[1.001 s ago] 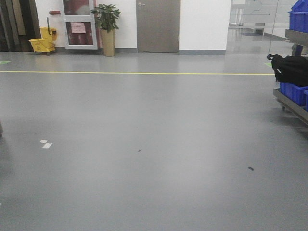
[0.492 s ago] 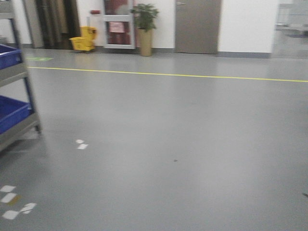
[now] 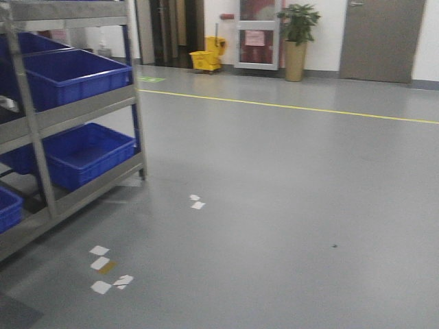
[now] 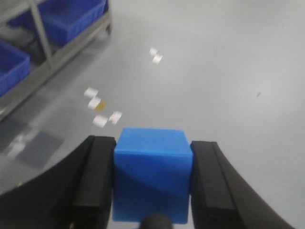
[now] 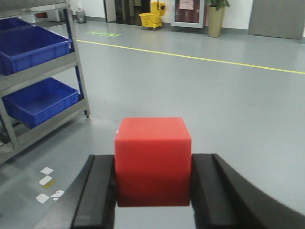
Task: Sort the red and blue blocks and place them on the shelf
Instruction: 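Turn the base toward the shelf with blue bins and stop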
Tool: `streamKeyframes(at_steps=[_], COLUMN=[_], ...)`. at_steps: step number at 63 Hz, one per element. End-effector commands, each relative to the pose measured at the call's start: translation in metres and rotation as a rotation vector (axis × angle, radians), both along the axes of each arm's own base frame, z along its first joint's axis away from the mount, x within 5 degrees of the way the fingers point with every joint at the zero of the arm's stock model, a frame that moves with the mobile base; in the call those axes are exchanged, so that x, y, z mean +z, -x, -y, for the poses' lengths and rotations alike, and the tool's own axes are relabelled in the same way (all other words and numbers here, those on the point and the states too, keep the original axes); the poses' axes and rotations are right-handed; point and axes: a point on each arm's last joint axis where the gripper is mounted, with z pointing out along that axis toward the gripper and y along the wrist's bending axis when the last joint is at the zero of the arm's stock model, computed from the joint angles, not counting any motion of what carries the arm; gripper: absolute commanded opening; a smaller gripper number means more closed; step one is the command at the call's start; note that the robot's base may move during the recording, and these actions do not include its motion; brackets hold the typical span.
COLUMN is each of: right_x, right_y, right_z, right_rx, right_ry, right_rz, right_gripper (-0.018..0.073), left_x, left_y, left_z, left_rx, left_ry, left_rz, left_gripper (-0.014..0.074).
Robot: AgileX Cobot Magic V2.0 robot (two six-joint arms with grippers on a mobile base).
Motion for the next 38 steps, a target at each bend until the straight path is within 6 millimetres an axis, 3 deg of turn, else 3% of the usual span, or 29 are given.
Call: streamKeyframes(at_steps=[1, 22, 38], right_x=[0.017, 0.017, 0.017], right_y=[0.001, 0.001, 0.001], right_z=[0.001, 0.001, 0.001], right_rx=[-0.010, -0.010, -0.010], right_ry=[-0.003, -0.003, -0.003], right_rz=[0.113, 0.113, 0.112], right_gripper=[0.0375, 0.0375, 0.0375], left_x=[0.001, -0.025, -0.008], left_y=[-0.016, -0.055, -0.054], left_z=[0.002, 0.010, 0.011], left_rx=[0.005, -0.100, -0.104], left_ry=[0.001, -0.137, -0.139], left_rz=[0.042, 0.006, 0.083], left_gripper=[0.0321, 0.0321, 0.0321])
